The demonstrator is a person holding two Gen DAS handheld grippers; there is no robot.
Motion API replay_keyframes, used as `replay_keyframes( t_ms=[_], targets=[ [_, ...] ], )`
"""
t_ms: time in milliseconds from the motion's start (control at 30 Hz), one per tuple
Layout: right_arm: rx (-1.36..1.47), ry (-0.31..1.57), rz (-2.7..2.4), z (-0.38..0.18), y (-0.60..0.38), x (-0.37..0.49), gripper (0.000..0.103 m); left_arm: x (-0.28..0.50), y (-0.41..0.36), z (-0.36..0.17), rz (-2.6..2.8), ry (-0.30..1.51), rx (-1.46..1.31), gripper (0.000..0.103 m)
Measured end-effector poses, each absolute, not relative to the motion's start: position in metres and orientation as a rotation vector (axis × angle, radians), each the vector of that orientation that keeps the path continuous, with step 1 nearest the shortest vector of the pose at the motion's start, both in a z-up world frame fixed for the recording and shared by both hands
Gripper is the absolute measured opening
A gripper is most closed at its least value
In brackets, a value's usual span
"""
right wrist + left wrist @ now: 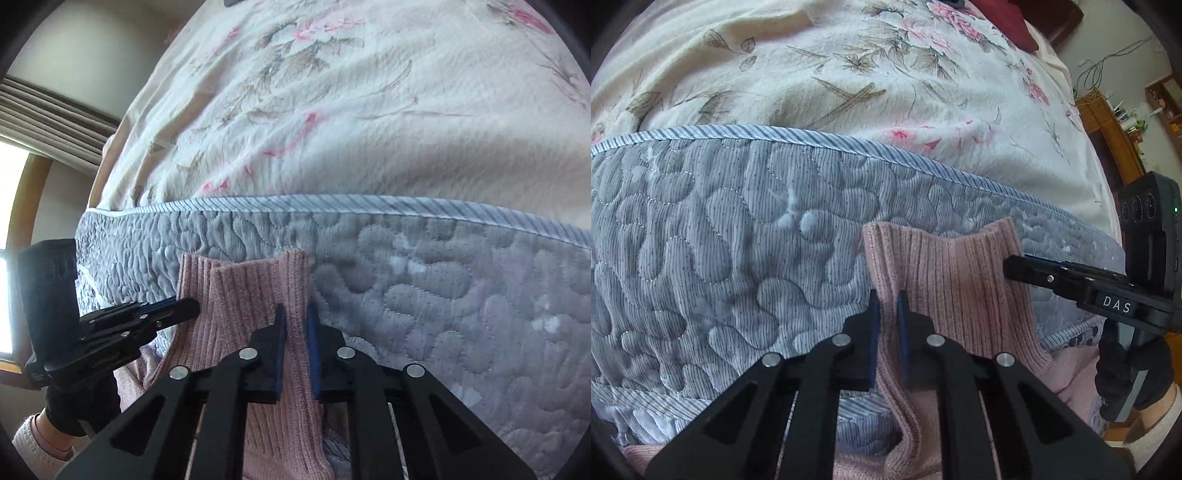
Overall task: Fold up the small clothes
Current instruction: 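Fold the collar down toward the hem with both grippers and open them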
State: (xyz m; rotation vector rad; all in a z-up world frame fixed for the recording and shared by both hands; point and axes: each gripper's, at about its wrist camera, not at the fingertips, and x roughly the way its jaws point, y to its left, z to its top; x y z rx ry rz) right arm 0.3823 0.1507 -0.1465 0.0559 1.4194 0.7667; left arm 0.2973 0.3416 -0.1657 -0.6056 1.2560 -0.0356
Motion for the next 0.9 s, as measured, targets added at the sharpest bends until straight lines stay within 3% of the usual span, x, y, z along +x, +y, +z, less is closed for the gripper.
replay_keyframes(
  t_ms=[300, 567, 900],
  targets=[
    [0.184, 1.315, 0.828, -0.1, 0.101, 0.372, 0.009, 0.283, 0.336, -0.117, -0.154, 1.081, -0.608, 0.006],
    [0.163, 1.2, 0.959, -0.05, 0.082, 0.308, 0.009, 0.214, 0.338, -0.075, -0.275, 0.967, -0.621, 0.006],
    [0.017, 1.235, 0.978, -0.06, 0.051, 0.217, 0.008, 0.12, 0.304, -0.086, -0.386, 1.068, -0.545, 0.006]
  ],
)
